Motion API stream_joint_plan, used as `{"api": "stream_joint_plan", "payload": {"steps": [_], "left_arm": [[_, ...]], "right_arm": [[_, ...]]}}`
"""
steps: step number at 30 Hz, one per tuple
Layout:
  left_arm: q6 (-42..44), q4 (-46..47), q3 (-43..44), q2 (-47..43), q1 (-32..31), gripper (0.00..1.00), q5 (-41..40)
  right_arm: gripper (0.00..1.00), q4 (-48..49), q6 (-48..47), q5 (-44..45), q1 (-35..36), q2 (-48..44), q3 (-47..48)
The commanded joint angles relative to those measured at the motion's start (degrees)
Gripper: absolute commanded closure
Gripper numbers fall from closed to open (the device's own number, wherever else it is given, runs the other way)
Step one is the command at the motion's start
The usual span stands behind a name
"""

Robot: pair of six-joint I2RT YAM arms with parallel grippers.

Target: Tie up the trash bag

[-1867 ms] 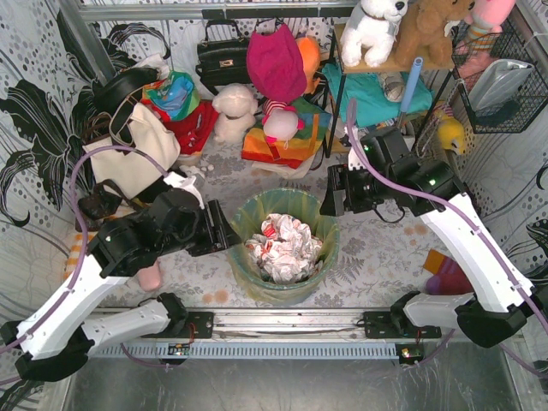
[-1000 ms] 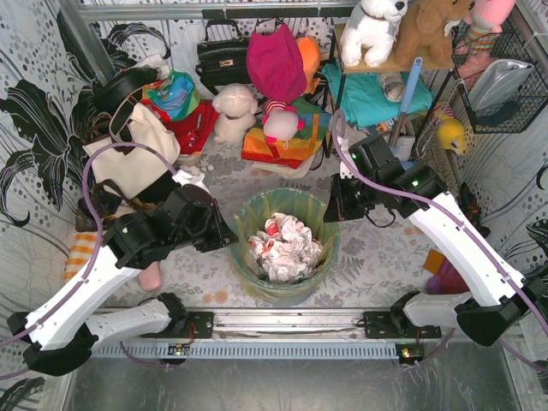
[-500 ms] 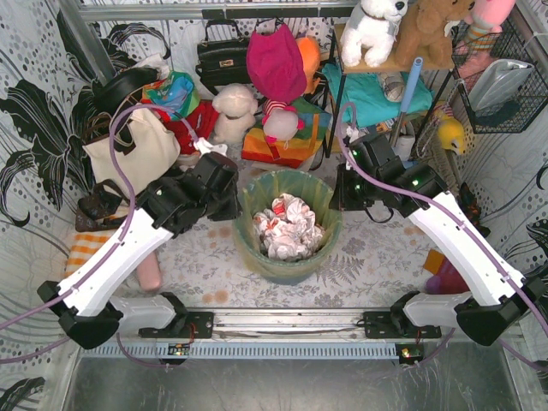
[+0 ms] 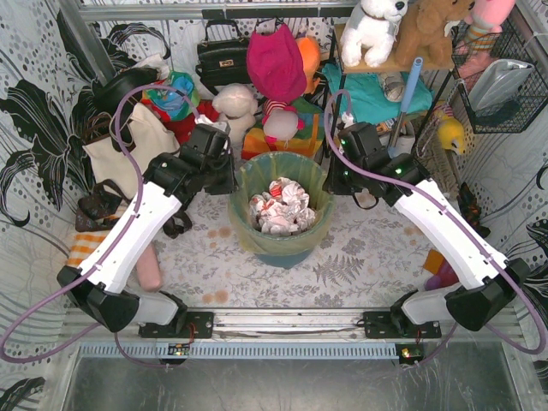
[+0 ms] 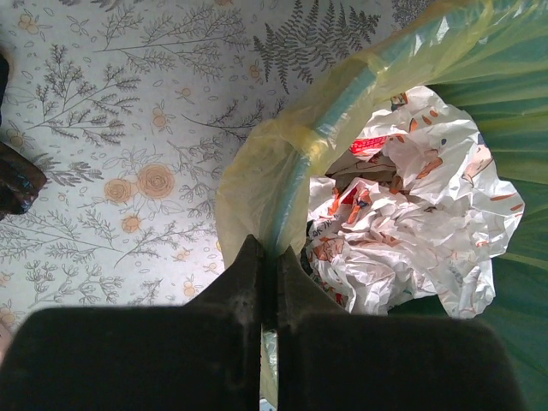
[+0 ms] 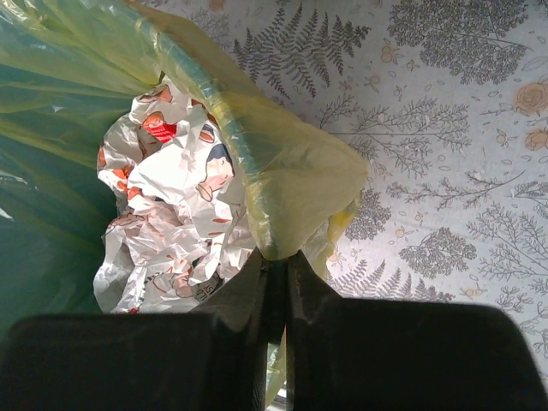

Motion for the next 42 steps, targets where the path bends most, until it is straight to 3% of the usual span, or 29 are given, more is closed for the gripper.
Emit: {"api": "stream_joint_plan", "payload": {"steps": [1,6,8,11,12,15,17,21,25,34,42], "left_arm": [[0.59,6.16,0.92,0.34,0.89,0.95,2.97],[0.00,6.09,-1.39,-0.29,0.89,0.93,5.63],[-0.31,5.85,-2.22,-0.94,0.89,0.85,5.95],[-0.63,5.40,-2.63,-2.11,0.93,0.63,5.93],[-0.82,5.13,-2.37,-2.50,0.89,0.58,5.25],[-1.26,3.38,0.13,-3.11,0.89,0.33,1.82],[-1.34,1.90,2.56,-3.44,0.99,0.26,-1.09],[-2.07,-0.08,6.15,-5.36,1.98,0.23,-5.82],[-4.26,1.69,2.75,-10.90,2.46,0.27,-11.92],[-13.93,7.33,-21.07,-26.71,4.49,0.30,-15.12],[-20.70,20.07,-46.24,-39.47,4.49,0.31,-4.65]], "right_arm": [[1.00,2.13,0.05,0.35,0.44,2.29,2.56],[1.00,2.01,-0.33,-0.40,0.44,3.20,2.91],[1.00,1.83,-0.24,-0.35,0.44,3.15,2.78],[0.94,1.70,-0.11,-0.42,0.44,2.74,2.79],[0.89,1.69,0.03,-0.83,0.44,2.42,3.04],[0.56,1.44,-0.61,-1.77,0.44,1.41,4.84],[0.45,0.63,-1.42,-1.24,0.30,0.62,6.84],[0.39,-1.80,-2.91,1.32,-0.49,-0.95,10.84],[0.38,-3.71,-3.66,2.94,-2.26,-3.02,11.60],[0.36,-6.24,-5.39,5.77,-8.68,-9.18,4.56],[0.38,-2.20,-4.45,10.34,-9.41,-16.36,-6.63]]}}
